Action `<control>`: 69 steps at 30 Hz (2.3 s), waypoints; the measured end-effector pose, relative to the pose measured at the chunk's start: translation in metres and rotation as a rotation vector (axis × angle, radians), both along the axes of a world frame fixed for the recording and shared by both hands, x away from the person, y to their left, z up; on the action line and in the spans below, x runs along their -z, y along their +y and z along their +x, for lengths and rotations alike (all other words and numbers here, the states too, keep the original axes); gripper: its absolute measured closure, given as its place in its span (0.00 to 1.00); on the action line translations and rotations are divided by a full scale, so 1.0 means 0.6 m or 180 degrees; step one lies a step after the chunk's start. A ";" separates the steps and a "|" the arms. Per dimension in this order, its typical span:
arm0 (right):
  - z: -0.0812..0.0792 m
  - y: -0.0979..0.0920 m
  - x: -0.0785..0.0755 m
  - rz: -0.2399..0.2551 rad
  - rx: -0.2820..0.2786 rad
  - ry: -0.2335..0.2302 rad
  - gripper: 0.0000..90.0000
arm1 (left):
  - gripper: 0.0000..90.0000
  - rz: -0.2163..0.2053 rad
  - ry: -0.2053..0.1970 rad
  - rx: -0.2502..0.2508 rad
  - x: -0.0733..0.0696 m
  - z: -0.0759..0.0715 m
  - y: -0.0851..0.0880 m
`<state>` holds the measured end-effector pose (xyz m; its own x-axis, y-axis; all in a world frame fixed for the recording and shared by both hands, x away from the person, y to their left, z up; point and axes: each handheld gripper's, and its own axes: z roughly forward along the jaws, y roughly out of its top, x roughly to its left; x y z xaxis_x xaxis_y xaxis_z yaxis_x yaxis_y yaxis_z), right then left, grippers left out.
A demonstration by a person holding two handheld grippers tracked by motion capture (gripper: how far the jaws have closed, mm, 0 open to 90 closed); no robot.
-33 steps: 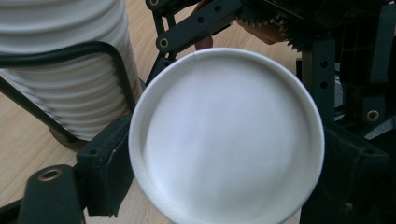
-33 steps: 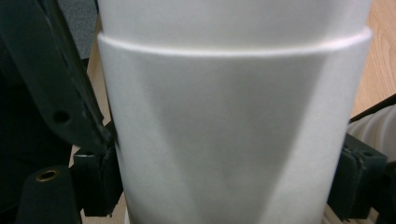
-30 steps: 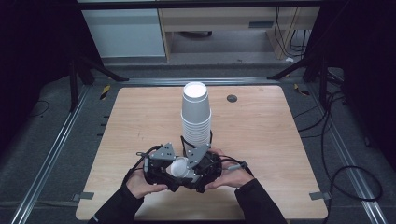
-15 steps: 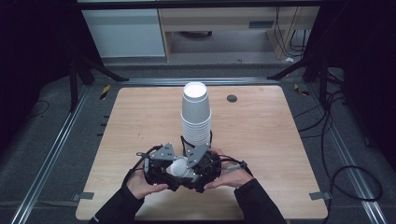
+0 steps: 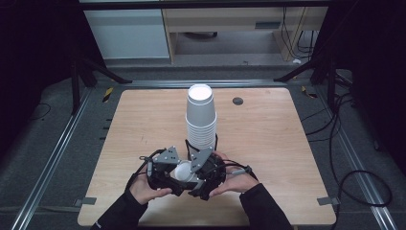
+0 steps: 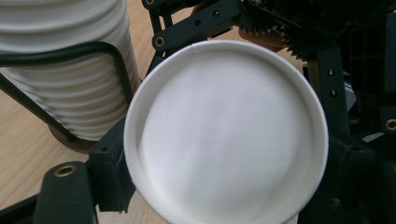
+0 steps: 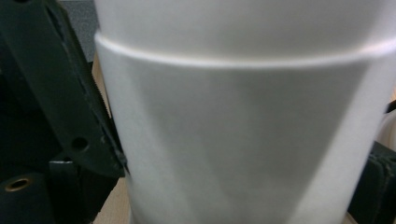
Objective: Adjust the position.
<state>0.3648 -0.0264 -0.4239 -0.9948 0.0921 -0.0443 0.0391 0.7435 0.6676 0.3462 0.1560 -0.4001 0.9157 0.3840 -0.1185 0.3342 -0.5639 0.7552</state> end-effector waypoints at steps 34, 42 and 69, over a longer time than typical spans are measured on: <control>-0.001 -0.104 -0.026 0.0513 0.0493 0.0037 0.03 | 0.23 -0.0541 -0.0188 -0.0104 -0.011 0.004 0.037; -0.002 -0.103 -0.017 0.0553 0.0477 0.0089 0.03 | 0.23 -0.0603 -0.0170 -0.0027 -0.004 0.000 0.024; -0.002 -0.078 -0.001 0.0566 0.0293 0.0163 0.10 | 0.23 -0.0676 -0.0181 0.0089 -0.007 -0.009 0.011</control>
